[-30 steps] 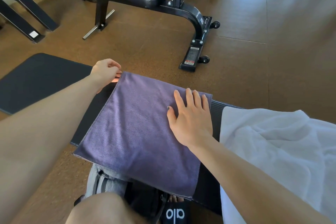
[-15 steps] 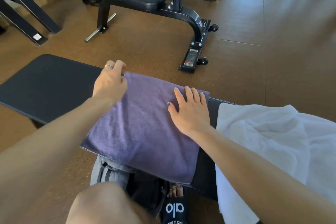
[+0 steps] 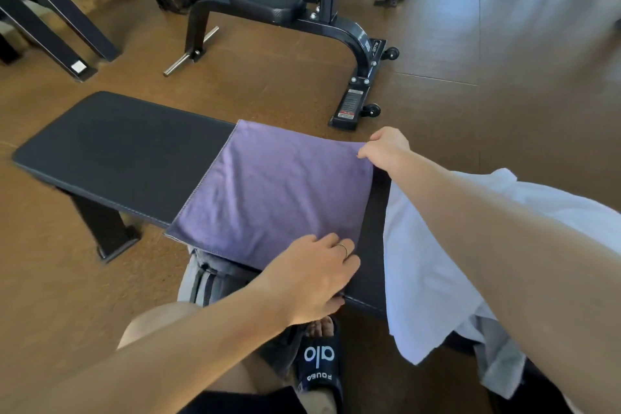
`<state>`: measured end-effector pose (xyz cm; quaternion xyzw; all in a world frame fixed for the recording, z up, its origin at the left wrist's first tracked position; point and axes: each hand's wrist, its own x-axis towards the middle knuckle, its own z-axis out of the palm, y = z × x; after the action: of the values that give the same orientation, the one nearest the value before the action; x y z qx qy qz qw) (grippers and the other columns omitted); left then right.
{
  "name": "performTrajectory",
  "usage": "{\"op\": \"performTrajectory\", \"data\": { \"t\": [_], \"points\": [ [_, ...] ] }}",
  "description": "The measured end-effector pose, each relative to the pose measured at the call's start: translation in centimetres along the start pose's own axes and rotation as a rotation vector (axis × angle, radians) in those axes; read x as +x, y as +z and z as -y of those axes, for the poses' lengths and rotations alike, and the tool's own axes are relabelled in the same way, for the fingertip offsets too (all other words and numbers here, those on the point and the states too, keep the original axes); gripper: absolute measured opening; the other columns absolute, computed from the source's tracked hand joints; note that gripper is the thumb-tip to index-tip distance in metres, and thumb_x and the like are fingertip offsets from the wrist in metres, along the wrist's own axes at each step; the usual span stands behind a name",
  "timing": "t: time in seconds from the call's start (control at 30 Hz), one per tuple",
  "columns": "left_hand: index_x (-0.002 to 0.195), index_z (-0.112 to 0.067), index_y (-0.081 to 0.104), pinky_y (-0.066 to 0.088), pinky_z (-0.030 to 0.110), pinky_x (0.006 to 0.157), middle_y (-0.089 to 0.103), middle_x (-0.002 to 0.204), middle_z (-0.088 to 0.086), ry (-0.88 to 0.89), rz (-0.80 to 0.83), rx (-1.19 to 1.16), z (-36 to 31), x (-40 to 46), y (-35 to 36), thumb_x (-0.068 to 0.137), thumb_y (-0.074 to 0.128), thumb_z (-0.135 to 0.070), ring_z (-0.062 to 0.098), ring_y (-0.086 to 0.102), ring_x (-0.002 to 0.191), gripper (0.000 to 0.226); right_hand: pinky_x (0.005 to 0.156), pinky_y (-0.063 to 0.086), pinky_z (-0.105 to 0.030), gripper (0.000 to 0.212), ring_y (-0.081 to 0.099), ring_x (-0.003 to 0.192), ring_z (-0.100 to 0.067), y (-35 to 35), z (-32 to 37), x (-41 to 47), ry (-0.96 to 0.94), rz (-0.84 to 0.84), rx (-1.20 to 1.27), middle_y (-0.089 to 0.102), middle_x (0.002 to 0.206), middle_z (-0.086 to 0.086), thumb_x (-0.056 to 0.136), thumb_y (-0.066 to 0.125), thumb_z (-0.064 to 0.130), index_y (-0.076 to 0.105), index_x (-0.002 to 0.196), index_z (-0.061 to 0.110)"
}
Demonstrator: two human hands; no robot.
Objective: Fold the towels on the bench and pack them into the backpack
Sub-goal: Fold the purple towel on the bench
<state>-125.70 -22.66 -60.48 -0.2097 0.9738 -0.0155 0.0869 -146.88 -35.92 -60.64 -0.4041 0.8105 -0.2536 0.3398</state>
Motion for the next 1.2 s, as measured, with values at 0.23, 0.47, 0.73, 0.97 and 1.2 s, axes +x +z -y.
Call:
{"op": "performTrajectory", "data": {
  "t": [0.23,0.47,0.73,0.97,1.2],
  "points": [
    [0.129,-0.020,0.051,0.050,0.034,0.074,0.057,0.129,0.003,-0.043,-0.010,-0.062,-0.9,-1.2,-1.1,0.106,0.040,-0.033,0.022,0.057,0.109,0.029,0.084,0.053,-0.032,0.026,0.063,0.099,-0.028,-2.3,-1.0,-0.4,-0.060,-0.063,-0.029,0.069,0.110,-0.010,0.078,0.072,0.003,0.074,0.103,0.005],
    [0.088,-0.030,0.041,0.042,0.025,0.063,0.057,0.081,-0.010,-0.321,-0.061,-0.588,-1.8,-3.2,-2.6,0.105,0.043,-0.036,0.010,0.052,0.069,0.019,0.064,0.052,-0.029,0.023,0.055,0.063,-0.022,-5.9,-1.6,-1.6,-0.100,-0.002,0.000,0.060,0.068,-0.007,0.074,0.067,0.001,0.073,0.095,0.008],
    [0.078,-0.013,0.052,0.058,0.024,0.076,0.056,0.063,-0.008,-0.771,-0.354,-1.240,1.8,-6.9,-4.3,0.099,0.058,-0.014,0.014,0.066,0.068,0.022,0.054,0.038,-0.027,0.043,0.046,0.051,-0.016,-7.6,2.4,-2.2,-0.116,0.118,0.351,0.060,0.085,-0.016,0.078,0.060,-0.013,0.063,0.112,0.012],
    [0.085,-0.001,0.050,0.063,0.030,0.069,0.065,0.073,0.007,-1.061,-0.501,-1.421,7.4,-10.4,-2.9,0.102,0.051,-0.007,0.025,0.076,0.074,0.018,0.072,0.058,-0.028,0.012,0.067,0.074,-0.022,-1.7,7.9,-0.6,-0.195,0.259,0.464,0.064,0.089,-0.014,0.083,0.068,-0.005,0.063,0.091,0.004],
    [0.094,0.008,0.052,0.063,0.043,0.073,0.073,0.077,0.018,-1.220,-0.424,-1.219,9.7,-10.3,1.2,0.100,0.051,-0.008,0.019,0.074,0.064,0.017,0.077,0.058,-0.034,0.019,0.063,0.076,-0.022,4.4,9.7,2.6,-0.357,0.235,-0.025,0.062,0.078,-0.009,0.079,0.065,-0.006,0.057,0.076,0.010]
  ]
}}
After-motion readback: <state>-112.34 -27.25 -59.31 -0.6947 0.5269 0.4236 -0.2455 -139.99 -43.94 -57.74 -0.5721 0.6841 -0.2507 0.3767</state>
